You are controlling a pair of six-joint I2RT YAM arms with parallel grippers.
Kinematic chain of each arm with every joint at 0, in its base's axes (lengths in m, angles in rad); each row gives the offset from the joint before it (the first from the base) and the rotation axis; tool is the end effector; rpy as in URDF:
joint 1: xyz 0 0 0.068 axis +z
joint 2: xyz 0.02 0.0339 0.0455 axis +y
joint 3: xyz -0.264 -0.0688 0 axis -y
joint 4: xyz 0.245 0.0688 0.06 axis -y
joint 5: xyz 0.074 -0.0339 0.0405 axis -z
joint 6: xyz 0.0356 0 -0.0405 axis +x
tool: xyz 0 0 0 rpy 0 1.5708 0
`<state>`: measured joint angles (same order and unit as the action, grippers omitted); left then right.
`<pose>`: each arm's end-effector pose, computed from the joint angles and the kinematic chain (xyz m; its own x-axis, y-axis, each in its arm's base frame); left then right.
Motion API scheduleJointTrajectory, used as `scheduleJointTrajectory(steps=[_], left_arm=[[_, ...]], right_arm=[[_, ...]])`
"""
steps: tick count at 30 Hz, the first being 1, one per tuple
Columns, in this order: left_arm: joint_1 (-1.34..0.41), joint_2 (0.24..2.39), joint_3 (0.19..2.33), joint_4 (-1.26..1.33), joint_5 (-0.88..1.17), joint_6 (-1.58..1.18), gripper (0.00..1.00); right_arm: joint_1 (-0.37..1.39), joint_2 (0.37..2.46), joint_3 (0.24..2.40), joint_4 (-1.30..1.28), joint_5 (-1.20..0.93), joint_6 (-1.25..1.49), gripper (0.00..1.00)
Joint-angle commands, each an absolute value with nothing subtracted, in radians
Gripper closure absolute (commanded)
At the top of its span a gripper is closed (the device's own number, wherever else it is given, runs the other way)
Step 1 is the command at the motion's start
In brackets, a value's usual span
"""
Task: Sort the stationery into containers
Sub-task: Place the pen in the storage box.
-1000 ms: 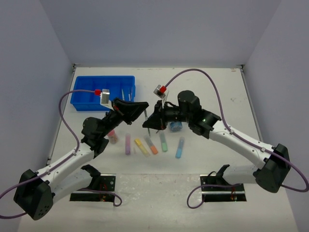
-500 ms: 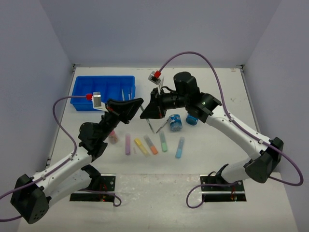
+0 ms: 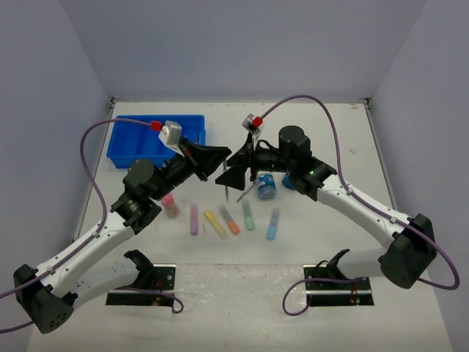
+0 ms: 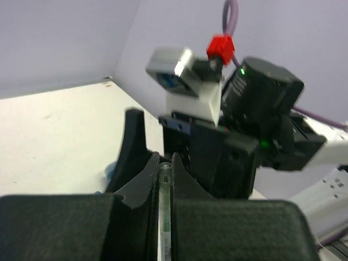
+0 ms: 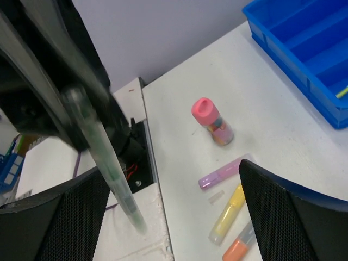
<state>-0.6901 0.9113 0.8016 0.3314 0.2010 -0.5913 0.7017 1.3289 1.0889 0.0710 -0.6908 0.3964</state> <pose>0.1609 -0.1421 0.3789 -0.2907 -0.4683 -0.8344 0.7371 0.4464 -0.5074 0.2214 0.2168 0.3528 -0.4958 -0.0294 -0.8679 -0.8518 0.2109 0.4795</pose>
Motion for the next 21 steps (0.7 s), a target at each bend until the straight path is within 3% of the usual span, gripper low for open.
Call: scheduleJointTrajectory(steps=[1, 2, 5, 9, 13, 21], left_arm=[[-0.658, 1.016, 0.970, 0.106, -0.021, -0.462, 1.00], [-0.653, 1.023, 1.009, 0.057, -0.038, -0.442, 1.00], [-0.635, 1.149, 1.154, -0.068, -0.301, -0.349, 1.00], [-0.567, 1.328, 1.260, 0.038, -0.467, -0.192, 1.00], [-0.423, 1.542, 1.377, 0.137, -0.348, -0.159, 1.00], [-0.329, 1.807, 1.476, 0.314, -0.183, -0.121, 1.00]], right_arm=[[0.698, 1.230, 1.024, 0.045, -0.440, 0.371, 0.01], [0.699, 1.224, 1.012, 0.011, -0.419, 0.365, 0.01], [0.698, 1.092, 0.938, -0.117, -0.085, 0.355, 0.01], [0.698, 0.912, 0.858, -0.164, 0.235, 0.386, 0.01], [0.687, 0.836, 0.805, -0.195, 0.391, 0.404, 0.01], [0.684, 0.856, 0.818, -0.233, 0.364, 0.420, 0.01]])
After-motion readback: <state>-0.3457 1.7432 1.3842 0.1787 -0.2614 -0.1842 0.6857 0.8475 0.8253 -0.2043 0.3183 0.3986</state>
